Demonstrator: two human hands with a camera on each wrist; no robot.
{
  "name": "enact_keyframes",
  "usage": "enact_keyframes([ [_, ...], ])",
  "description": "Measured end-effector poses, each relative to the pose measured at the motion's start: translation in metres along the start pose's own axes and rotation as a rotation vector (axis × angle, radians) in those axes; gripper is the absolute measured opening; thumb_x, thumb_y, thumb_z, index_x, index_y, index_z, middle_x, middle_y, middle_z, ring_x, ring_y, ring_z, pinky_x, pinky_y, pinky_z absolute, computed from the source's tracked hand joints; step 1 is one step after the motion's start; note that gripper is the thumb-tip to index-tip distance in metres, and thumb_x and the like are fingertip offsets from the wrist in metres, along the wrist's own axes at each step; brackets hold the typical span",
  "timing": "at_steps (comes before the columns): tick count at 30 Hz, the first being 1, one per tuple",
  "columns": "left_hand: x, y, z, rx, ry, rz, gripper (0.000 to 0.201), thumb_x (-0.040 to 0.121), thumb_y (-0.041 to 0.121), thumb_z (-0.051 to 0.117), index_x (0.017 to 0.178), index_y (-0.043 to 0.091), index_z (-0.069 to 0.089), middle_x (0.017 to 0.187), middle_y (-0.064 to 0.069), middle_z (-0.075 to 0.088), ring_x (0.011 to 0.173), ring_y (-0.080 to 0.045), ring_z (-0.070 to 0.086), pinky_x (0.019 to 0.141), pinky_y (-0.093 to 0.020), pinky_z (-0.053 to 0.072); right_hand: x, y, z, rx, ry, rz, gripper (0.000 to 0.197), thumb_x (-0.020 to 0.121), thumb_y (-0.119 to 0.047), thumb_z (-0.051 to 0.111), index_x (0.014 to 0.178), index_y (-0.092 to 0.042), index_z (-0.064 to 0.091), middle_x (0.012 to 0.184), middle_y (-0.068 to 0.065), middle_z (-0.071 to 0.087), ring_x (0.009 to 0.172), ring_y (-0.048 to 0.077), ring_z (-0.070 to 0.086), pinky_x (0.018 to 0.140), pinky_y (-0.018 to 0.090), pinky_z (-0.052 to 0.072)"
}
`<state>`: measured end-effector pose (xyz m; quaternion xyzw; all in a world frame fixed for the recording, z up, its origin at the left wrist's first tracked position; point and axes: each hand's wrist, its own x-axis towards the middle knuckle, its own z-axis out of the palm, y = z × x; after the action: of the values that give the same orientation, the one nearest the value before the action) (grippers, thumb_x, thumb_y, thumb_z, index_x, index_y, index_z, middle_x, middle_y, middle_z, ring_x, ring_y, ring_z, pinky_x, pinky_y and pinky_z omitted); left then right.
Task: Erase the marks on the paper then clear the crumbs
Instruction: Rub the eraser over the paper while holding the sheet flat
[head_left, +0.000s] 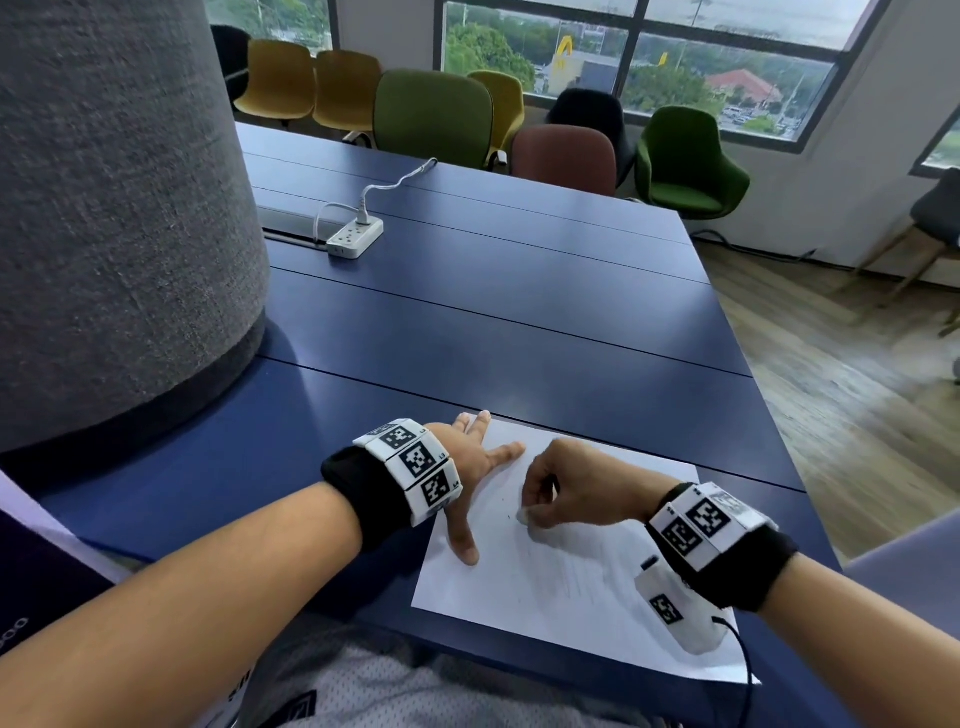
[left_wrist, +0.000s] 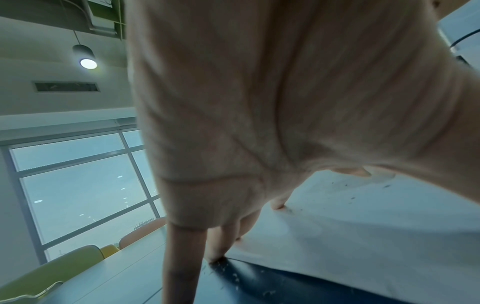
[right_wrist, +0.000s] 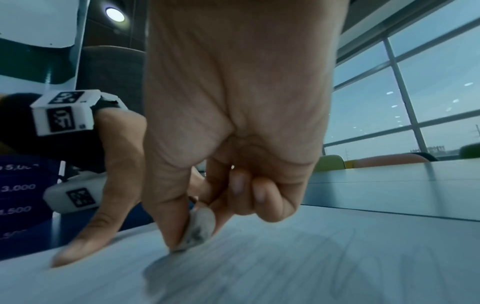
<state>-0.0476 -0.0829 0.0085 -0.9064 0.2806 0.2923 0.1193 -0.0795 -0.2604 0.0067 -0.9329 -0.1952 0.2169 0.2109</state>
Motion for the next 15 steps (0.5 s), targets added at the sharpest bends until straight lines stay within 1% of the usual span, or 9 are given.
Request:
enact_keyframes([
  [1, 0.0, 0.0, 0.0, 0.001, 0.002, 0.001, 0.144, 0.057, 0.065, 0.085, 0.151, 0.044, -0.022, 0.16, -0.011, -0.029, 0.151, -0.029, -0.016, 0.117, -0.048, 0.024, -0.003, 0.0, 0.002, 0.001, -0.013, -0.009, 0.008, 0.078, -0.024, 0.077, 0.079, -0.017, 0.073, 0.07, -0.011, 0.066, 0.059, 0.002, 0.053, 0.059, 0.016, 0.044],
  [4, 0.0, 0.0, 0.0, 0.006, 0.001, -0.002, 0.144, 0.057, 0.065, 0.085, 0.152, 0.043, -0.021, 0.161, -0.012, -0.028, 0.151, -0.03, -0.016, 0.117, -0.051, 0.022, -0.012, -0.008, 0.003, -0.022, -0.25, -0.025, 0.01, 0.078, -0.026, 0.078, 0.084, -0.019, 0.075, 0.071, -0.013, 0.066, 0.06, -0.001, 0.054, 0.059, 0.012, 0.042],
  [5, 0.0, 0.0, 0.0, 0.008, -0.001, -0.002, 0.144, 0.057, 0.064, 0.086, 0.152, 0.043, -0.021, 0.161, -0.012, -0.028, 0.151, -0.03, -0.016, 0.117, -0.052, 0.022, -0.012, -0.009, 0.003, -0.032, -0.254, -0.026, 0.01, 0.078, -0.026, 0.078, 0.084, -0.019, 0.076, 0.071, -0.013, 0.067, 0.06, -0.001, 0.054, 0.06, 0.012, 0.042],
  [8, 0.001, 0.0, 0.0, 0.001, -0.004, 0.0, 0.144, 0.057, 0.065, 0.085, 0.151, 0.044, -0.021, 0.161, -0.012, -0.029, 0.15, -0.03, -0.016, 0.118, -0.051, 0.021, -0.008, -0.004, 0.002, -0.034, -0.032, -0.017, 0.01, 0.08, -0.027, 0.076, 0.079, -0.017, 0.074, 0.071, -0.009, 0.068, 0.059, 0.001, 0.053, 0.058, 0.012, 0.041],
  [9, 0.001, -0.001, 0.0, -0.004, -0.003, -0.001, 0.144, 0.056, 0.065, 0.085, 0.151, 0.044, -0.021, 0.161, -0.011, -0.029, 0.15, -0.03, -0.017, 0.118, -0.052, 0.021, -0.009, -0.004, 0.004, -0.026, -0.004, -0.022, 0.012, 0.08, -0.027, 0.075, 0.079, -0.015, 0.074, 0.072, -0.008, 0.068, 0.058, 0.001, 0.053, 0.057, 0.012, 0.041],
  [10, 0.002, -0.001, 0.001, -0.004, -0.002, -0.002, 0.145, 0.055, 0.066, 0.086, 0.151, 0.044, -0.021, 0.161, -0.011, -0.029, 0.15, -0.03, -0.017, 0.118, -0.052, 0.021, -0.011, -0.004, 0.005, -0.018, -0.026, -0.03, 0.013, 0.08, -0.027, 0.075, 0.081, -0.015, 0.074, 0.072, -0.009, 0.068, 0.057, 0.001, 0.053, 0.057, 0.012, 0.041],
  [13, 0.002, 0.0, 0.003, 0.001, -0.007, -0.015, 0.146, 0.055, 0.065, 0.086, 0.151, 0.045, -0.021, 0.161, -0.011, -0.029, 0.15, -0.03, -0.016, 0.118, -0.054, 0.021, -0.018, -0.011, 0.008, -0.041, -0.237, -0.051, 0.013, 0.078, -0.027, 0.078, 0.086, -0.018, 0.075, 0.074, -0.012, 0.067, 0.06, 0.0, 0.055, 0.06, 0.012, 0.044],
  [14, 0.002, 0.0, 0.003, 0.001, -0.01, -0.015, 0.145, 0.055, 0.065, 0.086, 0.151, 0.045, -0.021, 0.161, -0.011, -0.029, 0.15, -0.03, -0.017, 0.118, -0.055, 0.021, -0.017, -0.011, 0.007, -0.054, -0.231, -0.052, 0.012, 0.078, -0.027, 0.078, 0.085, -0.018, 0.075, 0.073, -0.012, 0.067, 0.061, 0.0, 0.055, 0.061, 0.012, 0.044],
  [15, 0.002, 0.0, 0.002, -0.001, -0.014, -0.014, 0.145, 0.055, 0.065, 0.086, 0.151, 0.045, -0.022, 0.16, -0.011, -0.029, 0.15, -0.03, -0.017, 0.118, -0.054, 0.02, -0.015, -0.009, 0.005, -0.066, -0.172, -0.048, 0.011, 0.079, -0.027, 0.077, 0.084, -0.018, 0.075, 0.073, -0.011, 0.067, 0.061, 0.001, 0.056, 0.061, 0.011, 0.042],
])
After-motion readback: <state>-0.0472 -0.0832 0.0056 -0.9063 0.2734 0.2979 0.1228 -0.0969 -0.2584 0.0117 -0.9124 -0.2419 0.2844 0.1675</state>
